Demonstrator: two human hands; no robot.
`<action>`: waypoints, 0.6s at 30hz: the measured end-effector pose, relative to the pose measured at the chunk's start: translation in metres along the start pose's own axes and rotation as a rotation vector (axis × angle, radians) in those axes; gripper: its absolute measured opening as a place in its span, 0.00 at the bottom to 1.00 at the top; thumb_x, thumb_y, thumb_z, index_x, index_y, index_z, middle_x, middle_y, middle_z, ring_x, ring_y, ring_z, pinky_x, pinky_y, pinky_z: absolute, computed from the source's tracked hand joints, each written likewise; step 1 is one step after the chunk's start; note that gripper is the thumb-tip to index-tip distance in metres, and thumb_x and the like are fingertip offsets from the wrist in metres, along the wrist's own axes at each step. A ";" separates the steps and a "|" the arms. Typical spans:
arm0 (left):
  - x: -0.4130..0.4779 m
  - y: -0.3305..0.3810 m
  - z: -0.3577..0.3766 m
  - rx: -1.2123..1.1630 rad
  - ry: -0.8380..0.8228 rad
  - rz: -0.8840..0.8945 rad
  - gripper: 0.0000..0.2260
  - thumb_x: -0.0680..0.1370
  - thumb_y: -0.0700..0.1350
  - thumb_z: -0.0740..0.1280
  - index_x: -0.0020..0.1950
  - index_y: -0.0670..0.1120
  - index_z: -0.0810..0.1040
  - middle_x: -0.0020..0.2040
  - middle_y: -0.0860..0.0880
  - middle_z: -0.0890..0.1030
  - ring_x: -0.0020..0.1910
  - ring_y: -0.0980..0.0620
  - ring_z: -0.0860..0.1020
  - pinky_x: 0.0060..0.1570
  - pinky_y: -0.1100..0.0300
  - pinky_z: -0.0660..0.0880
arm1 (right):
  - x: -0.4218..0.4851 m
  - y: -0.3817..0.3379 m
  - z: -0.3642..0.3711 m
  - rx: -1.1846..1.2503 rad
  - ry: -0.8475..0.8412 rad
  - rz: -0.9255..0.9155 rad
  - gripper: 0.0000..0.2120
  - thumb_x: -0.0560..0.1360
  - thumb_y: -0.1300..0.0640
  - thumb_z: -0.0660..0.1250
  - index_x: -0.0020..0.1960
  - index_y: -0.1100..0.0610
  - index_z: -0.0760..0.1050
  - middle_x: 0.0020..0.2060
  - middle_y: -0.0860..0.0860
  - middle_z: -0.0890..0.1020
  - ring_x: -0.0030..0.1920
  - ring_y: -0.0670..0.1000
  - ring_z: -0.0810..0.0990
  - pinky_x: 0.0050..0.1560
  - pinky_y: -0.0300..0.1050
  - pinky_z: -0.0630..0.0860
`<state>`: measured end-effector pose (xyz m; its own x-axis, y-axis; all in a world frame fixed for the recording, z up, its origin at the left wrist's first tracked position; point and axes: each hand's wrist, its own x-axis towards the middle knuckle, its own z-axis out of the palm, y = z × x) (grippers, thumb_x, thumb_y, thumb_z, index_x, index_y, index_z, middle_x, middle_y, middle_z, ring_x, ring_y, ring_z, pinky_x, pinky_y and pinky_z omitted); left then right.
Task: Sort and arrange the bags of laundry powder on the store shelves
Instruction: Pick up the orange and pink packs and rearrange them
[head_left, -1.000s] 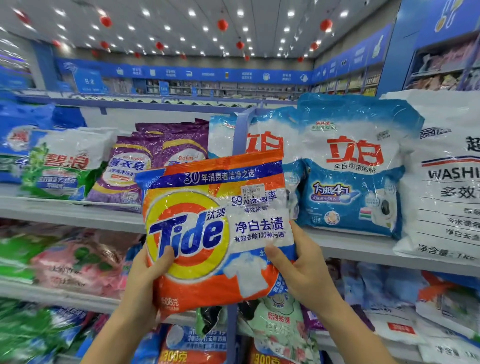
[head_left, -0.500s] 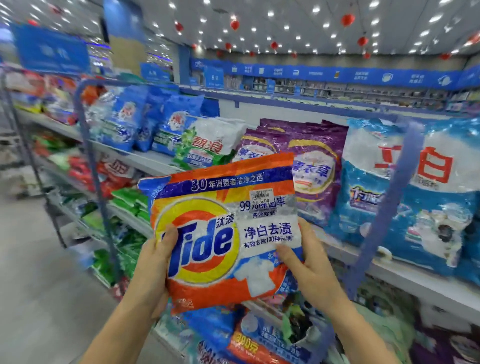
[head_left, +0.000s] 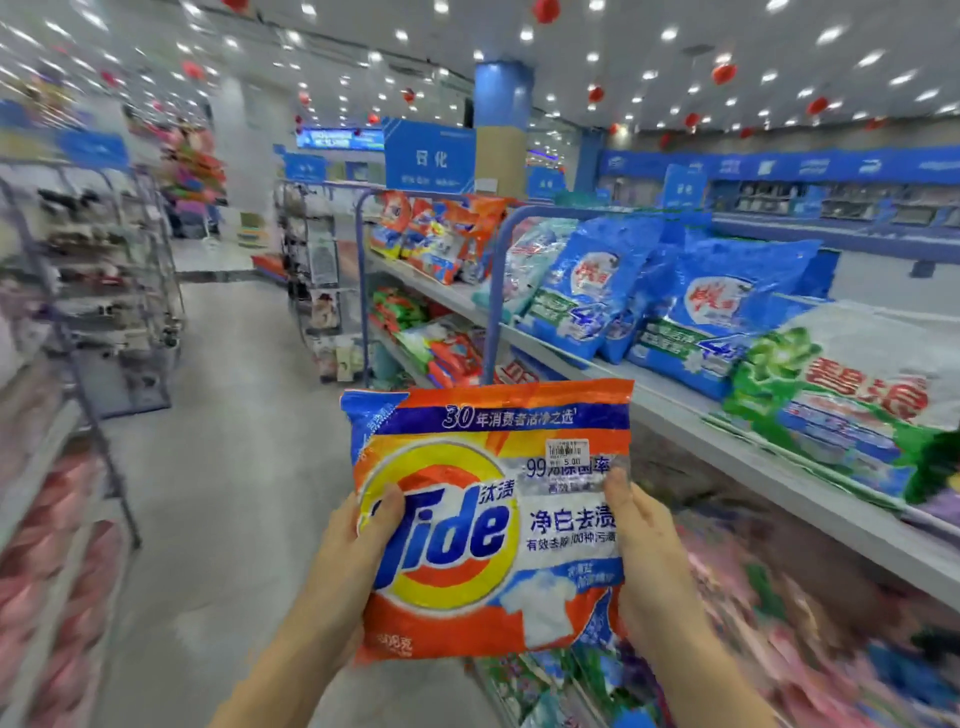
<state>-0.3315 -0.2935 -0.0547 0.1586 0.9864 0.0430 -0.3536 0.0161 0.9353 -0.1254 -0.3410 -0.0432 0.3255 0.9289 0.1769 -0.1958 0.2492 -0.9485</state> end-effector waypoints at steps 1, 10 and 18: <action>0.015 0.007 -0.018 0.024 0.022 0.004 0.18 0.66 0.55 0.66 0.51 0.46 0.78 0.42 0.43 0.86 0.36 0.45 0.85 0.30 0.55 0.80 | 0.015 0.010 0.020 0.025 -0.010 0.013 0.16 0.73 0.44 0.60 0.38 0.48 0.84 0.38 0.55 0.86 0.37 0.55 0.85 0.31 0.45 0.80; 0.143 0.035 -0.141 0.120 0.224 0.048 0.30 0.62 0.63 0.68 0.56 0.45 0.78 0.47 0.42 0.85 0.44 0.41 0.84 0.43 0.48 0.81 | 0.161 0.092 0.154 0.150 -0.170 0.180 0.18 0.74 0.43 0.60 0.45 0.53 0.84 0.45 0.59 0.85 0.45 0.61 0.84 0.39 0.54 0.81; 0.306 0.048 -0.197 0.081 0.356 0.062 0.23 0.65 0.58 0.67 0.53 0.46 0.77 0.44 0.42 0.85 0.38 0.43 0.85 0.31 0.54 0.80 | 0.337 0.156 0.241 0.160 -0.287 0.247 0.20 0.73 0.42 0.62 0.47 0.56 0.83 0.46 0.61 0.84 0.46 0.61 0.84 0.37 0.52 0.81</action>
<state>-0.4814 0.0412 -0.0656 -0.1967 0.9804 -0.0113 -0.2758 -0.0443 0.9602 -0.2695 0.0766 -0.0681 -0.0159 0.9992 0.0362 -0.3845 0.0273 -0.9227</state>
